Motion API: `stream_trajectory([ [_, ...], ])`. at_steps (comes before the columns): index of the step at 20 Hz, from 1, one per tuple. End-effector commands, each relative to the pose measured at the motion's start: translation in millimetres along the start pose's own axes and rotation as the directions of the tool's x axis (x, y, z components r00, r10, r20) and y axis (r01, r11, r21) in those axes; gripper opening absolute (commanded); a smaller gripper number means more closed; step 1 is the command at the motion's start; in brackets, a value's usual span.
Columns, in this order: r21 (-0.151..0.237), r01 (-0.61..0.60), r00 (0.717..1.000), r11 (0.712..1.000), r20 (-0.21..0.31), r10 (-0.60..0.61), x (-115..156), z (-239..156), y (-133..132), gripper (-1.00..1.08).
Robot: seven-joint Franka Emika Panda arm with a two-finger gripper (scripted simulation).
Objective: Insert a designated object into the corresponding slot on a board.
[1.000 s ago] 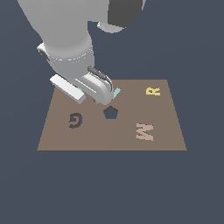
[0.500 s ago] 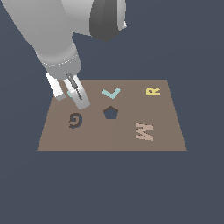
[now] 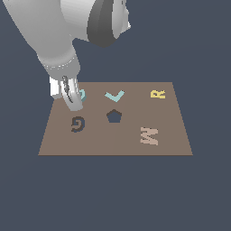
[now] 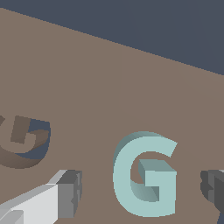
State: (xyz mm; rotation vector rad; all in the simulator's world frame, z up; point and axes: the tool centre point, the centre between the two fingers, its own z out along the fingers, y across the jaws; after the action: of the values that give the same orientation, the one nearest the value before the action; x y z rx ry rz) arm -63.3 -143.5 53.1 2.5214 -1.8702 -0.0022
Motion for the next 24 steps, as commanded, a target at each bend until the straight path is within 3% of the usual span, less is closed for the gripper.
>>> stream_trajectory([
  [1, 0.002, -0.026, 1.0, 1.0, 0.0, 0.026, 1, 2, 3, 1.0],
  [16, 0.003, -0.035, 0.999, 0.999, 0.0, 0.035, 0, 23, 4, 1.0],
  [17, 0.003, -0.035, 0.999, 0.999, 0.0, 0.035, 0, 23, 4, -1.0],
  [24, 0.003, -0.035, 0.999, 0.999, 0.0, 0.035, 0, 23, 4, -1.0],
])
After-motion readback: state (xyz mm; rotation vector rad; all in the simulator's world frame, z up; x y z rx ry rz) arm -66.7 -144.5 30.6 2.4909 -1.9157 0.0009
